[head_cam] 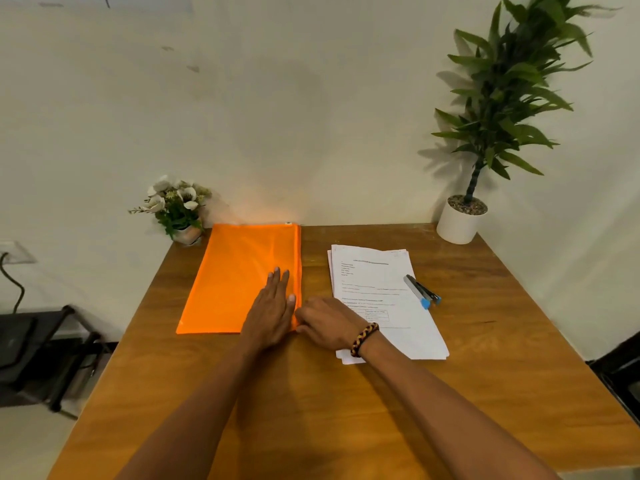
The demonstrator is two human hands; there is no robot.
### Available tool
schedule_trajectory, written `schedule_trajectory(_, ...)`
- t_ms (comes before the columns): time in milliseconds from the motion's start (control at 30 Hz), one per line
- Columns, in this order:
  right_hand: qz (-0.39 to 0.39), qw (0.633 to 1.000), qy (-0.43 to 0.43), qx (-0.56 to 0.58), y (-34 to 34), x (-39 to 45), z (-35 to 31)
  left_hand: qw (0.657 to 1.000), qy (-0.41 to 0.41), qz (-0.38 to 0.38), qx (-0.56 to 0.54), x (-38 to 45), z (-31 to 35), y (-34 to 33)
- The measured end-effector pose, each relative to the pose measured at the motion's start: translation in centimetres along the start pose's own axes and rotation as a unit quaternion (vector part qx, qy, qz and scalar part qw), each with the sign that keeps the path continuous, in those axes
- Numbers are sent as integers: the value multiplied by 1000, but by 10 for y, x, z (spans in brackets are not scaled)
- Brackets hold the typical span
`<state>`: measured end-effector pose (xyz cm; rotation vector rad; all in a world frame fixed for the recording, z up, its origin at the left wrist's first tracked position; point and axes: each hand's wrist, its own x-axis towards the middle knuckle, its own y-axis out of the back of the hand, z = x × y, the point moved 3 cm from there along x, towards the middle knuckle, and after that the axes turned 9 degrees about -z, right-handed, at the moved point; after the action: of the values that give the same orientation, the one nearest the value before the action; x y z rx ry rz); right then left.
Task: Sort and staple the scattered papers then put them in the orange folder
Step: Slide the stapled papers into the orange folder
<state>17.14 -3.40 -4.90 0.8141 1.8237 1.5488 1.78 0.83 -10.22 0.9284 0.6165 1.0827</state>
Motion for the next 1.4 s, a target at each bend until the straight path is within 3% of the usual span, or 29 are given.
schedule_trajectory(167,-7,1000,11,-24,9,1,6,997,-11,-32,68,0,0,-7)
schedule_trajectory(700,4,985,-159,-71,13,49,34,987,10,-61,146,-5,4,-8)
schedule_trajectory(1400,63,969,-224,-79,25,94,57,985,-4,-95,141,-31,9,-8)
